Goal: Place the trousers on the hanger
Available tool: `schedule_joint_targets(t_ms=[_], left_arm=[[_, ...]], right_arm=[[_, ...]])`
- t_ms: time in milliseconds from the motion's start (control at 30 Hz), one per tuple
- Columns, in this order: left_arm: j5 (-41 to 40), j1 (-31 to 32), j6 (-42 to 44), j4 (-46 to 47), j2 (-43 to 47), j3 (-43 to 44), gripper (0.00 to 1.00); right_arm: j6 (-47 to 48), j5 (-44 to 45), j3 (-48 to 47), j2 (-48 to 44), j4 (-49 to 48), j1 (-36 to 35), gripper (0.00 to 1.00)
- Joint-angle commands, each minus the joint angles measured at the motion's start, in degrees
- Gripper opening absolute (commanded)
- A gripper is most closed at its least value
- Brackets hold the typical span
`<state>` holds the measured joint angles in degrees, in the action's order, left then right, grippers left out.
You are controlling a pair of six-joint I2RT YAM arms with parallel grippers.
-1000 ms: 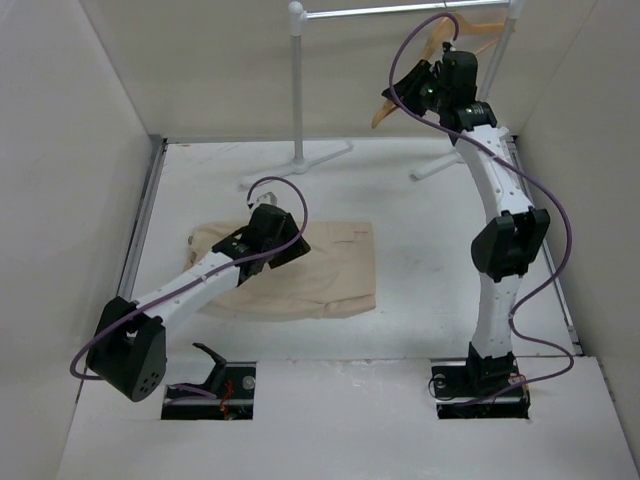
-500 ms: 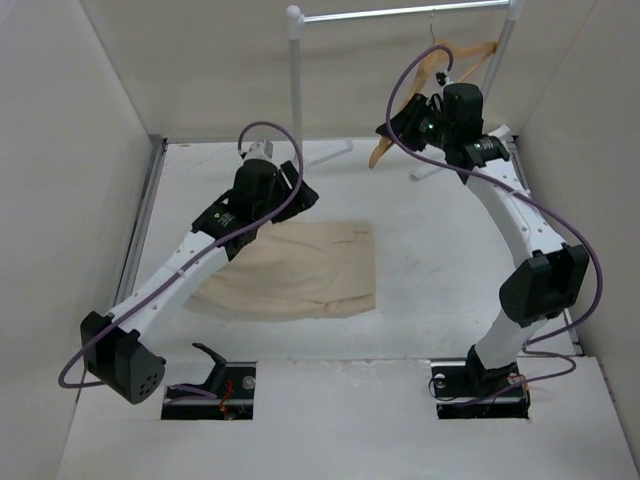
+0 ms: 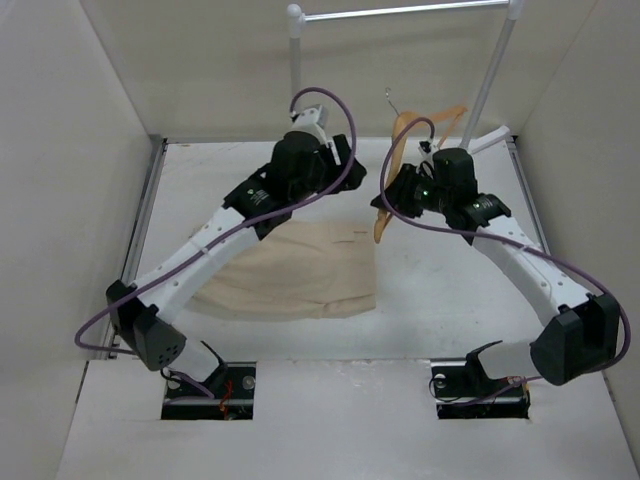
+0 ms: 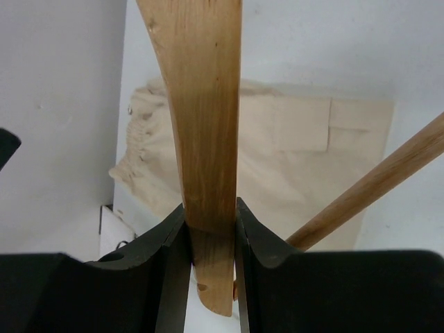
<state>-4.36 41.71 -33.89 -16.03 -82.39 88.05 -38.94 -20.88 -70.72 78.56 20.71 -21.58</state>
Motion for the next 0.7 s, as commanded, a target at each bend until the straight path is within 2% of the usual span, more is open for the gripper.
schedule_joint_targets(t_ms=[0, 400, 667], left_arm=[[0.2, 3.0, 3.3, 1.4, -3.7, 4.7, 0.60], [-2.2, 6.5, 3.6, 2.6, -15.3, 11.3, 0.59], [-4.9, 7.1, 3.5, 4.3, -18.2, 11.4, 0.38]], right_arm=[[2.2, 0.0, 3.4, -3.8, -2.9, -1.7, 0.17], [1.5, 1.9, 11.7, -9.3, -2.4, -9.0, 0.17], [0.4, 1.9, 14.6, -12.6, -1.8, -9.5, 0.17]])
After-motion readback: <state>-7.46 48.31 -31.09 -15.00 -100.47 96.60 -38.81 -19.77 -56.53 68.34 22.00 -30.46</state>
